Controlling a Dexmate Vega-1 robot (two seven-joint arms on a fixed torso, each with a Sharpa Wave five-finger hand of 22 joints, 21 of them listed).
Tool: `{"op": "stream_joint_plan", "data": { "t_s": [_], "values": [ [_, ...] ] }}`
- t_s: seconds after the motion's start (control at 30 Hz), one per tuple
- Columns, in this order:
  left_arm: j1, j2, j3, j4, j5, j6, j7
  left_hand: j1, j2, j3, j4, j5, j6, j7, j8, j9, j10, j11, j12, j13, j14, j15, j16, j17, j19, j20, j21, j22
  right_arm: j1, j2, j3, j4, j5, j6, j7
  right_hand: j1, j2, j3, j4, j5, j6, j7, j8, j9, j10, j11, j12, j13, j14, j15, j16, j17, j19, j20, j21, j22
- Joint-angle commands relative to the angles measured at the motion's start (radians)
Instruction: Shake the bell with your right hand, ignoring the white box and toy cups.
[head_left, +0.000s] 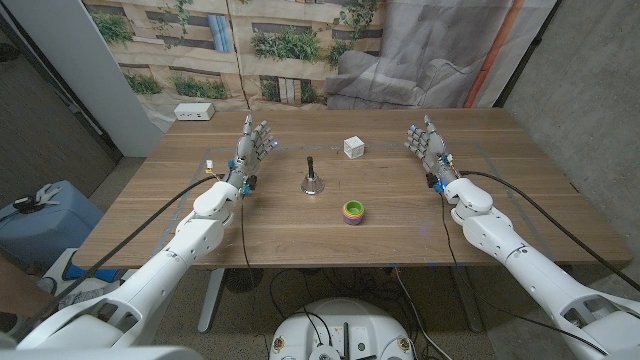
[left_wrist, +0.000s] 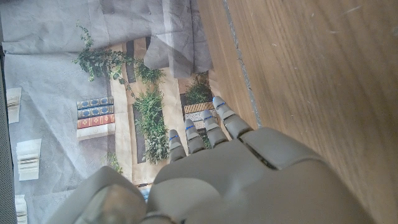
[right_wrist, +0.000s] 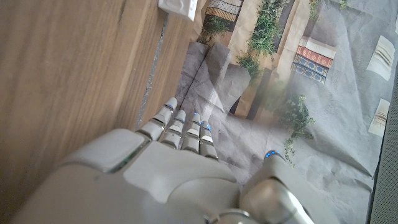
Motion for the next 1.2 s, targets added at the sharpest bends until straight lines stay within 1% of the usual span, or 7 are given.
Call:
{"op": "stream_joint_plan", "data": {
  "t_s": [0.03,0.43,0.6,0.73,0.9,1.0,1.2],
  "values": [
    [0.0,0.0,0.0,0.0,0.0,0.0,0.0,0.001,0.007,-0.001,0.007,0.005,0.0,-0.006,0.006,0.004,-0.003,-0.007,0.005,0.005,0.009,-0.098,0.006,0.004,0.007,0.001,0.007,0.005,0.003,-0.004,-0.019,-0.014,-0.039,0.001,-0.018,0.007,-0.003,0.008,-0.001,0.007,0.009,0.0,0.005,0.002,0.007,0.001,0.004,0.0,0.009,0.002,0.006,0.001,0.008,-0.004,-0.001,0.003],
    [0.0,0.0,0.0,0.0,0.0,0.0,0.0,0.001,0.006,-0.001,0.007,0.005,-0.001,-0.006,0.006,0.004,-0.002,-0.009,0.006,0.005,0.009,-0.099,0.006,0.004,0.008,0.001,0.007,0.005,-0.014,-0.012,-0.023,-0.039,-0.062,0.029,-0.023,0.01,-0.009,0.009,-0.007,0.009,0.004,-0.007,0.004,0.001,0.004,0.001,0.004,-0.009,0.006,0.003,0.005,-0.011,0.003,-0.005,-0.014,0.003],
    [0.0,0.0,0.0,0.0,0.0,0.0,0.0,0.001,0.006,-0.001,0.007,0.005,-0.001,-0.006,0.006,0.004,-0.002,-0.008,0.006,0.005,0.009,-0.098,0.006,0.004,0.008,0.002,0.007,0.005,-0.028,-0.036,-0.032,-0.089,-0.106,0.01,-0.057,0.015,-0.012,0.011,-0.014,0.01,-0.003,-0.012,0.002,0.001,-0.004,0.0,0.003,-0.014,-0.001,0.005,0.003,-0.018,-0.002,-0.006,-0.022,0.003],
    [0.0,0.0,0.0,0.0,0.0,0.0,0.0,0.001,0.006,-0.001,0.007,0.005,-0.001,-0.006,0.006,0.004,-0.002,-0.007,0.006,0.005,0.009,-0.098,0.006,0.004,0.008,0.001,0.007,0.005,-0.031,-0.068,-0.041,-0.128,-0.147,-0.01,-0.066,0.024,-0.019,0.013,-0.025,0.011,-0.019,-0.014,-0.001,0.001,-0.011,-0.003,0.002,-0.021,-0.01,0.003,0.001,-0.027,-0.011,-0.006,-0.035,0.003],
    [0.0,0.0,0.0,0.0,0.0,0.0,0.0,0.001,0.006,-0.001,0.007,0.005,0.0,-0.006,0.006,0.004,-0.002,-0.008,0.006,0.005,0.009,-0.099,0.006,0.004,0.007,0.001,0.007,0.005,-0.03,-0.086,-0.053,-0.153,-0.192,-0.009,-0.073,0.034,-0.026,0.015,-0.037,0.011,-0.029,-0.013,-0.001,0.001,-0.016,-0.006,0.002,-0.027,-0.017,0.002,0.0,-0.037,-0.017,-0.009,-0.047,0.003],
    [0.0,0.0,0.0,0.0,0.0,0.0,0.0,0.001,0.006,-0.001,0.007,0.005,0.0,-0.006,0.006,0.004,-0.003,-0.008,0.005,0.005,0.009,-0.099,0.005,0.004,0.008,0.002,0.007,0.005,-0.026,-0.069,-0.06,-0.13,-0.207,0.04,-0.069,0.042,-0.03,0.017,-0.046,0.01,-0.039,-0.01,-0.002,0.001,-0.02,-0.009,0.002,-0.031,-0.023,0.002,-0.001,-0.043,-0.02,-0.012,-0.054,0.003],
    [0.0,0.0,0.0,0.0,0.0,0.0,0.0,0.001,0.007,-0.001,0.007,0.005,0.0,-0.006,0.006,0.004,-0.003,-0.007,0.005,0.005,0.009,-0.097,0.005,0.004,0.007,0.001,0.007,0.005,-0.003,-0.073,-0.084,-0.121,-0.252,0.056,-0.046,0.059,-0.041,0.02,-0.065,0.01,-0.054,-0.013,-0.001,0.002,-0.025,-0.011,0.003,-0.037,-0.038,0.006,-0.003,-0.054,-0.028,-0.019,-0.069,0.003]
  ]
}}
